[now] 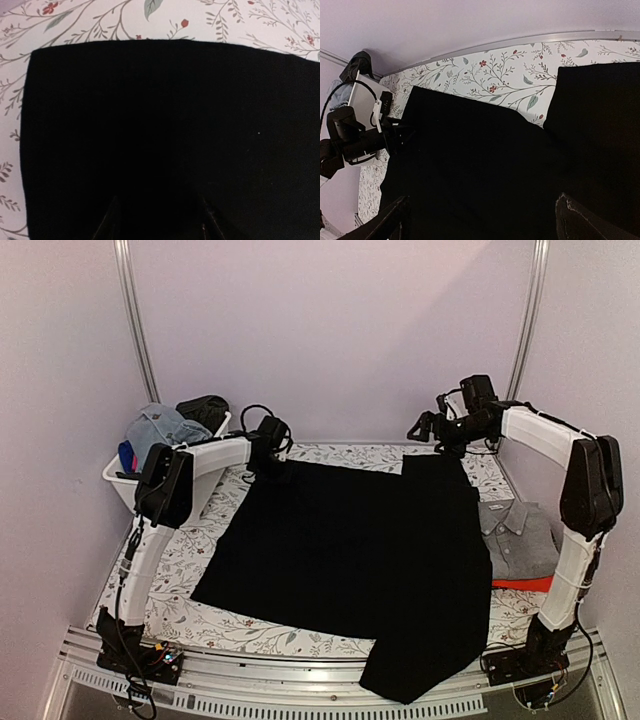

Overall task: Fold and stack the mixed laundry pile
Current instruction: Flatten out the crumpled T-shirt at the center of the board, then move the square-folded shirt to the corner of the board, then pick up the flattened T-shirt from the center of the board.

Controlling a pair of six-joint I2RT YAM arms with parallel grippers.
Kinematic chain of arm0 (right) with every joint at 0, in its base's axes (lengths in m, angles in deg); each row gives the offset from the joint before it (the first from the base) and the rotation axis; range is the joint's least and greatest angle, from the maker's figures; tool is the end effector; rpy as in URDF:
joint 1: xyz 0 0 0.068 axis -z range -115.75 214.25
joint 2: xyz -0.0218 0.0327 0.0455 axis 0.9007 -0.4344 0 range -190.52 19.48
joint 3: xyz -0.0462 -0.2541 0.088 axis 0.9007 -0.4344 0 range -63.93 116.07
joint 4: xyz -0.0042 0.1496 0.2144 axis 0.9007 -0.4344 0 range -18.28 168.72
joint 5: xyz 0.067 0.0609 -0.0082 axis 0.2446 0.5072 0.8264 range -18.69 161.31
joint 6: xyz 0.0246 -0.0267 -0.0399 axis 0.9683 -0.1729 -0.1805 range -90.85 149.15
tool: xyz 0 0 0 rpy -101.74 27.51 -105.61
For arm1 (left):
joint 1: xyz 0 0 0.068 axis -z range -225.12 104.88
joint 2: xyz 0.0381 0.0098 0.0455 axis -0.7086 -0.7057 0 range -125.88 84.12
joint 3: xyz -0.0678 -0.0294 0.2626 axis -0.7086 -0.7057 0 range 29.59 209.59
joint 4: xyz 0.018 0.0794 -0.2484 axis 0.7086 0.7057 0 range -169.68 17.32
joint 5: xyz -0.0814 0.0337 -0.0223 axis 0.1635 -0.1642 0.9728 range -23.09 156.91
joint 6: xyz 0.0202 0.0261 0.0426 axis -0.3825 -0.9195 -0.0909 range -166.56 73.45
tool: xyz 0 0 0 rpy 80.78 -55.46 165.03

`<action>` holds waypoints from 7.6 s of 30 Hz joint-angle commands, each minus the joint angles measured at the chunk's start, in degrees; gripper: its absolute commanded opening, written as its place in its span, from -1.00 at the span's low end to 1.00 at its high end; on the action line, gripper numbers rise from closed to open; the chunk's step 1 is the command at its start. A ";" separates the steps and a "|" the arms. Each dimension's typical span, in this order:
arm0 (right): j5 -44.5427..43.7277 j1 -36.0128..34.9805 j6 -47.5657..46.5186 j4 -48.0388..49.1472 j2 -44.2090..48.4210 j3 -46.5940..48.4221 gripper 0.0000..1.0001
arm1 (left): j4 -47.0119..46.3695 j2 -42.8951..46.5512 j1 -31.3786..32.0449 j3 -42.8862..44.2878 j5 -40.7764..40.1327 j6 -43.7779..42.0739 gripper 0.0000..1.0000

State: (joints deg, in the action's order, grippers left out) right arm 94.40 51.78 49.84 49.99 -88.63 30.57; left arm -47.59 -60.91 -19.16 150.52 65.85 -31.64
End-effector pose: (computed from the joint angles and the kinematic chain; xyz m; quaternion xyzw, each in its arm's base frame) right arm 0.4200 0.1072 0.2932 -0.0165 0.8997 0.2884 0.3271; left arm 0.4906 -0.2381 0.1286 0.0894 0.9526 -0.0933 0.2755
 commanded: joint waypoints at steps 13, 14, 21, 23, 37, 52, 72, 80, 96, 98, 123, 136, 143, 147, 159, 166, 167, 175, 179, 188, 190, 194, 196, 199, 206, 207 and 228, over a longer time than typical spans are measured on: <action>-4.92 -0.61 -2.24 -12.65 -22.16 16.91 0.89 | 7.66 0.14 -7.28 -6.35 -11.07 -1.18 -0.25; -4.77 -0.70 -2.15 -12.75 -23.83 18.27 0.89 | 7.63 0.56 -7.69 -7.03 -11.23 -1.18 -0.26; -3.32 -0.90 -0.73 -12.49 -33.20 27.89 0.75 | 6.34 2.86 -10.34 -11.73 -11.72 -1.65 -0.29; -2.33 -0.96 -0.06 -11.27 -35.69 29.39 0.69 | 6.31 3.34 -10.86 -12.42 -12.13 -1.68 -0.30; 5.87 -1.33 6.43 0.80 -44.08 37.30 0.68 | 6.62 6.05 -15.26 -16.66 -14.11 -2.29 -0.30; 2.08 -1.81 3.16 -2.06 -9.67 14.35 0.95 | 1.28 20.58 -11.18 -19.43 -1.79 -5.27 0.40; -15.95 -1.46 24.75 -15.29 34.92 -35.40 0.98 | -2.37 31.52 -1.45 -34.78 3.48 -2.96 0.50; -8.63 2.78 31.74 -10.73 34.97 -44.54 0.98 | -2.39 29.50 -1.38 -32.42 3.04 -3.02 0.50; -13.11 19.46 21.47 -13.92 29.01 -46.27 0.98 | -0.98 26.25 -2.00 -31.97 1.17 -3.13 0.52; -13.55 21.29 20.10 -13.90 28.72 -45.59 0.98 | -0.92 26.57 -2.14 -32.68 1.20 -3.17 0.52; -9.47 -7.29 13.44 -14.54 33.32 -25.72 0.98 | 4.34 63.35 -4.42 -63.06 12.55 7.54 0.58; -11.82 -42.00 21.01 -12.34 33.66 -37.63 0.52 | 20.18 87.37 -9.20 -80.69 8.17 31.24 0.22; -12.83 -51.27 24.05 -14.89 36.60 -45.64 0.42 | 22.93 89.35 -13.15 -80.61 10.22 33.11 0.22; -14.14 -52.57 25.29 -20.74 36.74 -47.22 0.35 | 21.88 89.87 -15.35 -84.00 16.10 37.06 0.22; -16.14 -52.66 40.81 -29.71 36.63 -52.03 0.22 | 21.31 91.02 -15.91 -89.37 17.47 46.49 0.15; -13.77 -53.52 33.74 -27.44 34.23 -50.68 0.17 | 24.37 87.47 -16.12 -89.28 14.04 49.88 -0.04; -13.70 -53.65 32.24 -27.70 33.22 -50.12 0.16 | 24.13 86.94 -16.19 -89.52 14.10 50.28 -0.04; -15.40 -53.89 27.66 -26.90 28.06 -49.53 0.18 | 21.35 83.03 -16.76 -90.49 15.95 50.73 -0.05; -16.27 -53.89 26.73 -24.81 24.25 -49.59 0.20 | 20.91 82.36 -16.99 -90.65 16.08 51.00 -0.05; -17.31 -53.89 25.03 -21.69 19.33 -51.13 -0.06 | 19.98 81.75 -17.35 -91.83 16.36 51.61 -0.03; -17.40 -53.89 24.44 -21.71 19.11 -50.86 -0.35 | 19.40 81.70 -17.35 -92.60 16.51 51.84 -0.04; -18.69 -53.93 23.01 -23.70 18.91 -47.85 -0.77 | 17.78 81.20 -17.43 -93.52 16.51 52.03 -0.09; -19.42 -53.89 22.54 -24.63 18.91 -46.17 -0.91 | 16.86 80.70 -17.50 -93.66 16.17 51.89 -0.15; -20.11 -53.89 22.13 -25.97 18.61 -44.59 -0.97 | 15.98 79.67 -17.72 -93.35 15.63 51.64 -0.29; -21.18 -53.89 22.28 -27.95 19.79 -44.02 -0.99 | 16.72 79.09 -19.51 -93.27 13.87 51.35 -0.62; -21.28 -53.84 22.22 -28.03 20.20 -44.11 -0.99 | 17.16 79.79 -20.25 -93.28 13.43 51.17 -0.76; -18.28 -53.82 18.60 -33.15 25.72 -36.30 -1.00 | 31.28 89.73 -22.44 -81.93 10.53 53.95 -1.00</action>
State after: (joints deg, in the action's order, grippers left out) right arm 76.37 -1.75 69.53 19.80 -64.74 -8.53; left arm -19.06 31.09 -40.76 66.89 76.95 21.54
